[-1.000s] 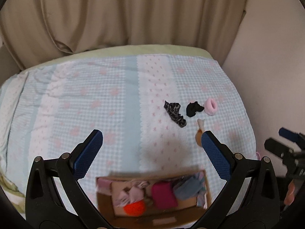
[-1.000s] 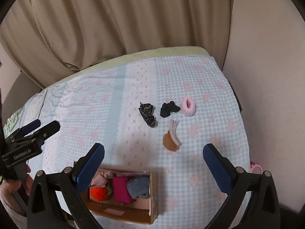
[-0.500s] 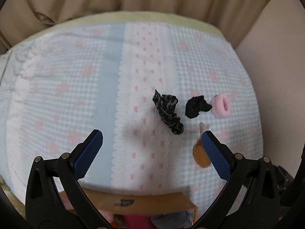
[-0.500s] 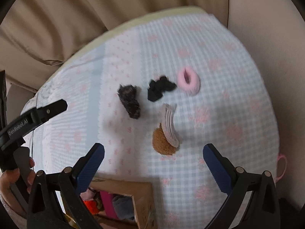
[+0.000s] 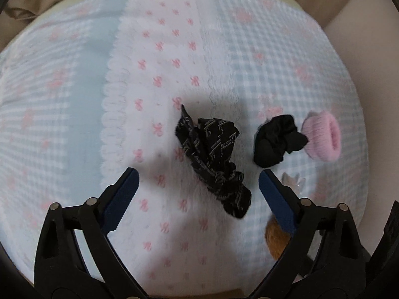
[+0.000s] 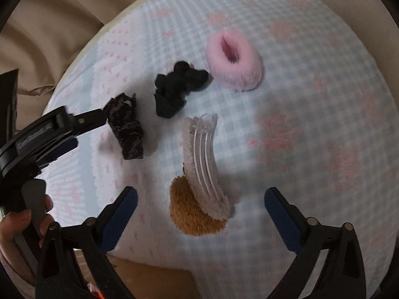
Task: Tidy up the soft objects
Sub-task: 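Grasp the black patterned scrunchie with the left tool while the right tool grasps the brush, then lift scrunchie and brush and carry both over the box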
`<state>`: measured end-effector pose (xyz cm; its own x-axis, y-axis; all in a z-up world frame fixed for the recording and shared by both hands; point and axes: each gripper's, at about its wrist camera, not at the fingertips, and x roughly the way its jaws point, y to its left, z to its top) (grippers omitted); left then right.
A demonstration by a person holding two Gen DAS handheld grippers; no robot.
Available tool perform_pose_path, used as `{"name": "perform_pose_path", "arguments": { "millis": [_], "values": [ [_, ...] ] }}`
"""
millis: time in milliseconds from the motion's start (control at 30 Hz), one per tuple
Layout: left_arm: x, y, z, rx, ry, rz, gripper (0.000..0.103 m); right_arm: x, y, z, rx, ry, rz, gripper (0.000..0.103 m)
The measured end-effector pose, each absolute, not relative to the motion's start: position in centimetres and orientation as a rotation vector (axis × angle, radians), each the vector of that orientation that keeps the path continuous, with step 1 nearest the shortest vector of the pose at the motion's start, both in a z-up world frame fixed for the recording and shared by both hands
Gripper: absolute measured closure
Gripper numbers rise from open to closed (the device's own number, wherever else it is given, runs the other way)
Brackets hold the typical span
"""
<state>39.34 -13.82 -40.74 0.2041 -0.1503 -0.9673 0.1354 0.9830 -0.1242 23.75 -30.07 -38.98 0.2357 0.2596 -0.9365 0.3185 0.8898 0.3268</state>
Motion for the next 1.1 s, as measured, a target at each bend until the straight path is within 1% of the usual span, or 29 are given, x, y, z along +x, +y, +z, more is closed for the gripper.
{"name": "perform_pose_path", "arguments": {
  "millis": [167,233,300,333,367,400,433,467,500,567,667,800,1100],
  "values": [
    [40.2,-15.0,-43.7,0.013,1.39,-0.202,0.009,24.9,-29.8,-41.2,0.531,1.376,-0.072,0.004],
    [40.3,-15.3,-44.7,0.028,1.401,-0.198,0.01,25.1,-29.7,-41.8,0.535,1.385,-0.079,0.014],
    [40.3,-15.5,-45.6,0.04,1.41,-0.2,0.021,25.3,-29.2,-42.4,0.518,1.405,-0.077,0.026],
    [40.2,-15.6,-45.9,0.042,1.412,-0.207,0.023,25.4,-29.0,-42.5,0.498,1.407,-0.082,0.028],
    [40.2,-15.7,-46.3,0.034,1.413,-0.221,0.032,25.5,-28.7,-42.4,0.471,1.407,-0.091,0.032],
    [40.2,-15.9,-46.4,0.036,1.412,-0.224,0.046,25.5,-28.6,-42.4,0.449,1.406,-0.097,0.037],
    [40.2,-16.0,-46.5,0.043,1.409,-0.229,0.052,25.6,-28.4,-42.4,0.434,1.408,-0.105,0.041],
    [40.1,-16.3,-46.6,0.064,1.405,-0.231,0.062,25.6,-28.4,-42.4,0.418,1.413,-0.117,0.048],
    [40.0,-16.5,-46.7,0.088,1.399,-0.226,0.064,25.6,-28.5,-42.4,0.415,1.414,-0.12,0.05],
    [39.8,-16.6,-46.6,0.106,1.386,-0.228,0.065,25.5,-28.7,-42.3,0.433,1.404,-0.107,0.062],
    [39.7,-16.2,-46.6,0.089,1.38,-0.233,0.068,25.7,-28.5,-42.2,0.421,1.403,-0.099,0.064],
    [39.6,-15.9,-46.1,0.074,1.365,-0.229,0.068,25.8,-28.3,-41.9,0.421,1.39,-0.093,0.067],
    [40.0,-14.8,-43.2,0.04,1.322,-0.218,0.068,25.8,-28.3,-39.3,0.426,1.336,-0.081,0.068]
  ]
}}
